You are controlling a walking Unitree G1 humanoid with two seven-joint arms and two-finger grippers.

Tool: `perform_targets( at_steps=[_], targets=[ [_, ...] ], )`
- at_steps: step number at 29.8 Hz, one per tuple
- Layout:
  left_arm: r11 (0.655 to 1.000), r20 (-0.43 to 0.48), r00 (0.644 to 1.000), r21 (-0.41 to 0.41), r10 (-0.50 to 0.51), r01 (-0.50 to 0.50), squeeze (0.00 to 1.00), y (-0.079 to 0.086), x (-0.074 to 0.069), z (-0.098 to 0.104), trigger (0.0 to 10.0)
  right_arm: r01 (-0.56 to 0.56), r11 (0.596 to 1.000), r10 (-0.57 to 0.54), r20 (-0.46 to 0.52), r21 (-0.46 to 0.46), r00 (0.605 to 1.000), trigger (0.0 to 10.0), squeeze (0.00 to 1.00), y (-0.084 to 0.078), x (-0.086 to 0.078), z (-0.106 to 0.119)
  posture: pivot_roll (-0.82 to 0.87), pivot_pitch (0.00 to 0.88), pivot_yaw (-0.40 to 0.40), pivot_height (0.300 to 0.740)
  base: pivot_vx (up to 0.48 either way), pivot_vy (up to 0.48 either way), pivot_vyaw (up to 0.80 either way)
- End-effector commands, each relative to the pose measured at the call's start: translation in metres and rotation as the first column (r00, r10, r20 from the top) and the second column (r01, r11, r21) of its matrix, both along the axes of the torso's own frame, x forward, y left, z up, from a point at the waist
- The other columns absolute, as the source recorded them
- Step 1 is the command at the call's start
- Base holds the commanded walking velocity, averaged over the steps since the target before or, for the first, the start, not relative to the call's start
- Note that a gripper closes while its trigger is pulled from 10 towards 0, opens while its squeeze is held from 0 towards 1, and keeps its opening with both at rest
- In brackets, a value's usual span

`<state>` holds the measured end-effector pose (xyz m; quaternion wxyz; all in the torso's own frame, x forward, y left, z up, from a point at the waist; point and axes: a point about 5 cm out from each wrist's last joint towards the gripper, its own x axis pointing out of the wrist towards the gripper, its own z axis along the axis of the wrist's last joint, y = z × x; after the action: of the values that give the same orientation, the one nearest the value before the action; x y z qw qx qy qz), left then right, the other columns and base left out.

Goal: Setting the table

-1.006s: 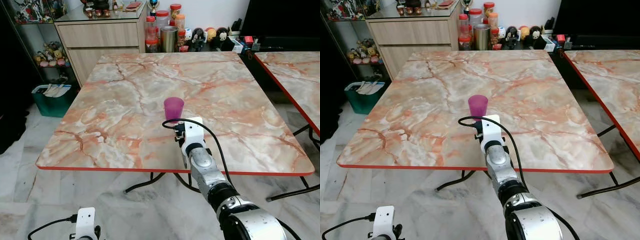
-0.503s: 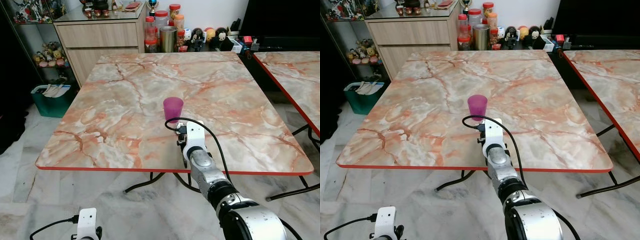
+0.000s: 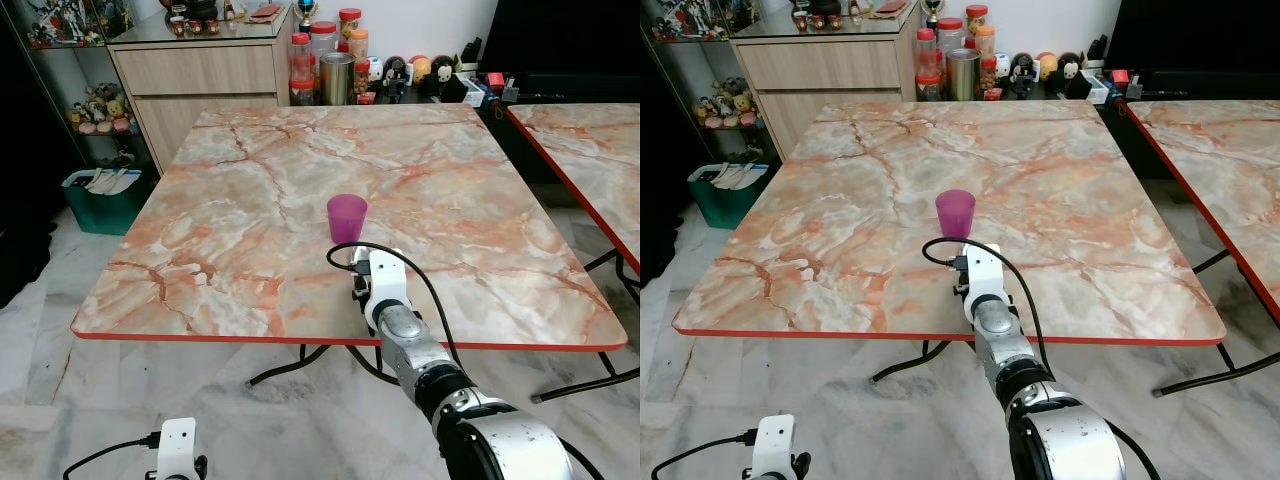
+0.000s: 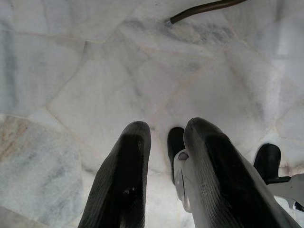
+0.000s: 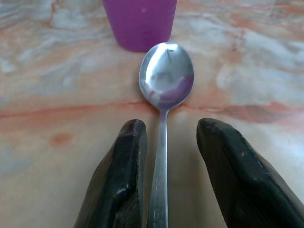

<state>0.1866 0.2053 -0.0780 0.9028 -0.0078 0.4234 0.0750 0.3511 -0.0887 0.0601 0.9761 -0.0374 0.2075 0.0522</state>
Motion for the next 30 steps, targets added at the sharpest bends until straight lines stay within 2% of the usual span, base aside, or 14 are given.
perform_targets(
  at_steps=[1, 12, 13, 18, 19, 30],
  targets=[
    [1.0, -0.026, 1.0, -0.008, 0.007, -0.007, 0.0, 0.0, -0.005, -0.003, 10.0, -0.017, 1.0, 0.016, -0.039, -0.003, 0.999, 10.0, 0.0, 0.003, -0.005, -0.007, 0.02, 0.0, 0.001, 0.719, 0.0, 0.0, 0.0],
    [1.0, -0.033, 0.999, -0.016, -0.011, 0.01, 0.0, -0.002, -0.005, -0.003, 10.0, -0.015, 1.0, 0.015, -0.102, 0.005, 0.995, 10.0, 0.0, 0.004, -0.015, -0.021, 0.02, 0.0, 0.002, 0.719, 0.0, 0.0, 0.0],
    [1.0, -0.034, 0.999, -0.018, -0.012, 0.011, 0.0, -0.002, -0.005, -0.003, 10.0, -0.014, 1.0, 0.014, -0.102, 0.005, 0.995, 7.2, 0.0, 0.004, -0.015, -0.021, 0.02, 0.0, 0.002, 0.719, 0.0, 0.0, 0.0],
    [1.0, -0.035, 0.999, -0.019, -0.014, 0.013, 0.0, -0.002, -0.005, -0.003, 10.0, -0.013, 1.0, 0.014, -0.1, 0.003, 0.995, 7.2, 0.0, 0.004, -0.015, -0.021, 0.02, 0.0, 0.002, 0.719, 0.0, 0.0, 0.0],
    [1.0, -0.036, 0.999, -0.02, -0.017, 0.016, 0.0, -0.002, -0.004, -0.003, 10.0, -0.005, 1.0, 0.006, -0.096, 0.006, 0.995, 0.0, 0.0, 0.003, -0.015, -0.021, 0.02, 0.0, 0.007, 0.719, 0.0, 0.0, 0.0],
    [0.999, -0.044, 0.999, -0.021, -0.026, 0.026, 0.0, -0.001, -0.006, -0.004, 10.0, 0.003, 1.0, -0.002, -0.075, 0.013, 0.997, 0.0, 0.0, 0.002, -0.014, -0.019, 0.02, 0.0, 0.01, 0.719, 0.0, 0.0, 0.0]
  ],
)
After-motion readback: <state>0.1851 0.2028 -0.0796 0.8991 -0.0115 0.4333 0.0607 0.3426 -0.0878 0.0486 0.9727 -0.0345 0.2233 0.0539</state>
